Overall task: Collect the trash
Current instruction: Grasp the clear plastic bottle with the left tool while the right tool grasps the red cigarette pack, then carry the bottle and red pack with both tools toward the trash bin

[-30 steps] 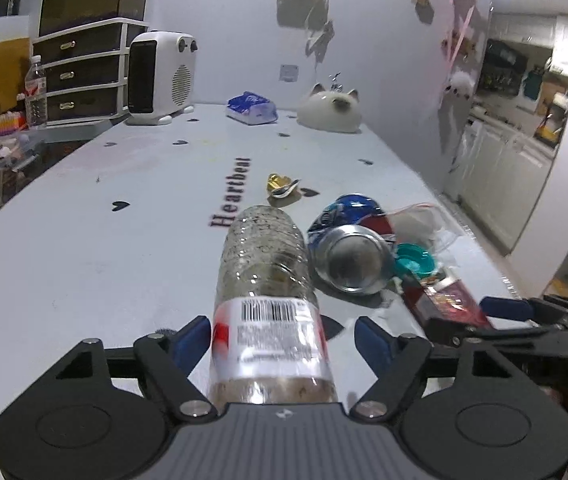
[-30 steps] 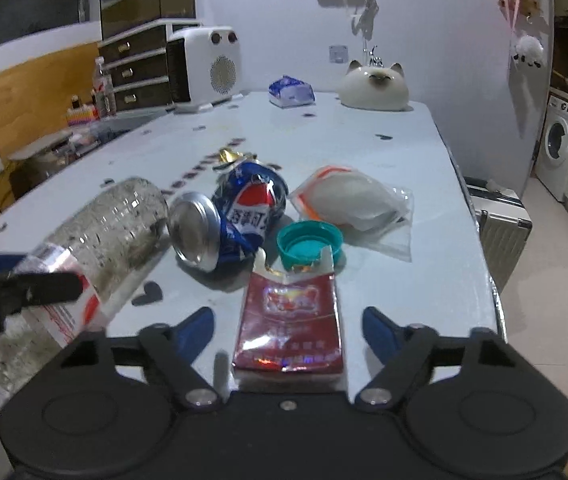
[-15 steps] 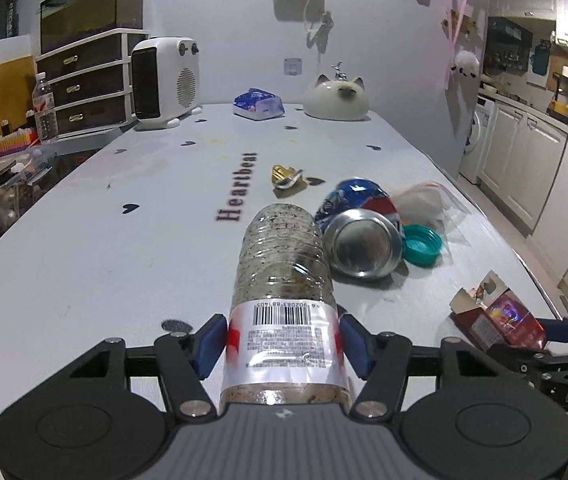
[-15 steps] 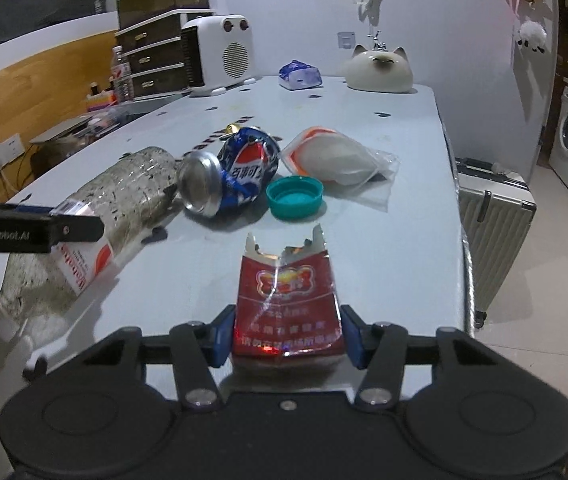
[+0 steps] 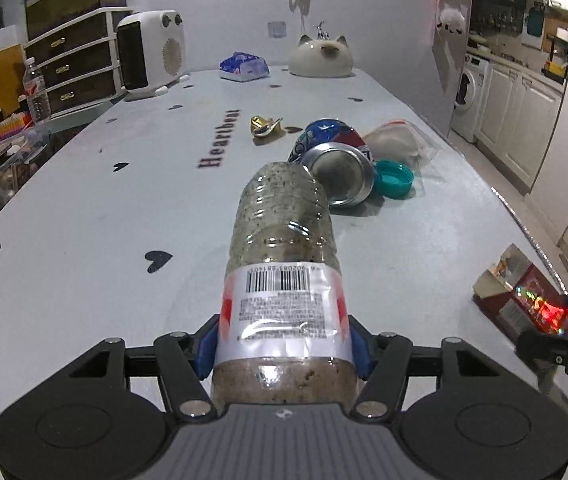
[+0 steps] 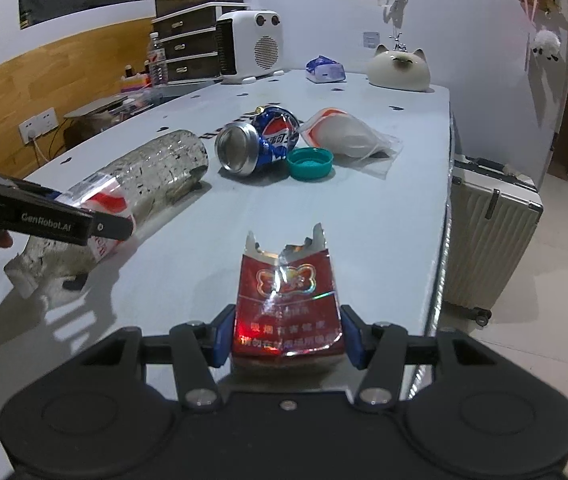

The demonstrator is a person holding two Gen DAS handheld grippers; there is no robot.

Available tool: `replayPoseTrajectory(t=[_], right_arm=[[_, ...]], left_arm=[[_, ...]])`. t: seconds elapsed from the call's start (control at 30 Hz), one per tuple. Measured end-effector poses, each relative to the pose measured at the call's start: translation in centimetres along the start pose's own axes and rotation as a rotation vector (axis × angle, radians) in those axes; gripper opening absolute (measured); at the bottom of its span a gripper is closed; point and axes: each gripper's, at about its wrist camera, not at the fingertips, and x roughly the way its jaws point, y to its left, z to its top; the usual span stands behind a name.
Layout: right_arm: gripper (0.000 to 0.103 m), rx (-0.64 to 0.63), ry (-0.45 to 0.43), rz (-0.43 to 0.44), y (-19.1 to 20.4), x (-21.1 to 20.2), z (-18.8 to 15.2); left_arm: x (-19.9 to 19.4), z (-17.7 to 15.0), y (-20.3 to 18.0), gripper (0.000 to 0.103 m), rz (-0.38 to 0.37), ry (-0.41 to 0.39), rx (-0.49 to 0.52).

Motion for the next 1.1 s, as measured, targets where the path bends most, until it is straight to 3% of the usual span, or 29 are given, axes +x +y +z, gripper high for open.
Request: replayPoseTrajectory(t=[0.33, 0.7, 1.1], right_arm=[[0.054, 0.014, -0.027, -0.014, -1.8, -2.5, -1.8], [0.054, 0.056, -0.126, -0.030, -4.0, -6.4, -1.7], [0.054, 0.081, -0.226, -0.092, -7.2, -11.3, -2.8]], left_arm=[[-3.0, -3.0, -2.8, 0.062, 0.007, -0.093, -0.020], [-7.3, -4.4, -6.6, 0.062, 0.018, -0.206, -0.026], [-9.2, -3.9, -12.4, 0.062, -0.062, -0.270, 0.000]])
